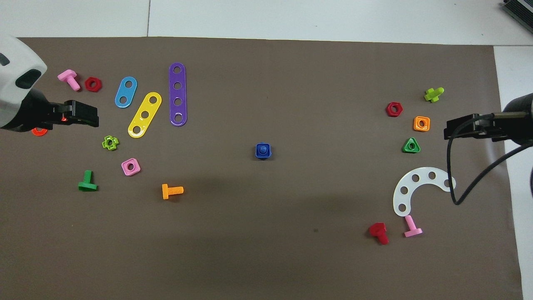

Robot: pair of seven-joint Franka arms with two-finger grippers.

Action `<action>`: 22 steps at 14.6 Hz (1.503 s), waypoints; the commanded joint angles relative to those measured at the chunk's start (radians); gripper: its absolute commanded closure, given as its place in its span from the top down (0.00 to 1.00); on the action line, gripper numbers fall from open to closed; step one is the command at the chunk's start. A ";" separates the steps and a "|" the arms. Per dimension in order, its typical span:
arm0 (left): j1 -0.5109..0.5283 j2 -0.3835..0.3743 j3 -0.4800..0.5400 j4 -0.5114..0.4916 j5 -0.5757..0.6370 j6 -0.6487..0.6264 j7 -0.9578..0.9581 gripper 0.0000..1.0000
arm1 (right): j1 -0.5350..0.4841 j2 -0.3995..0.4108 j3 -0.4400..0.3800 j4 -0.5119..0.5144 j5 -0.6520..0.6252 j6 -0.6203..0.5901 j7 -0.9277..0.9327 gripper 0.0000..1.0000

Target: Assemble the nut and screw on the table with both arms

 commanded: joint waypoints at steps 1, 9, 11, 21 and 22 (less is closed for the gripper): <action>0.015 0.004 -0.003 0.016 -0.027 0.000 0.010 1.00 | 0.002 -0.009 0.010 0.008 -0.019 -0.019 0.046 1.00; 0.013 0.001 -0.006 0.059 0.031 -0.072 0.009 1.00 | -0.007 -0.018 0.014 0.002 -0.008 -0.031 0.131 1.00; 0.015 0.001 -0.005 0.059 0.034 -0.072 0.009 1.00 | -0.006 -0.018 0.014 0.002 -0.008 -0.031 0.131 1.00; 0.039 -0.016 -0.003 0.058 0.039 -0.089 0.095 1.00 | 0.002 -0.020 0.014 -0.001 -0.005 -0.028 0.132 1.00; 0.039 -0.020 -0.003 0.056 0.039 -0.090 0.096 1.00 | 0.002 -0.020 0.014 -0.001 -0.005 -0.028 0.132 1.00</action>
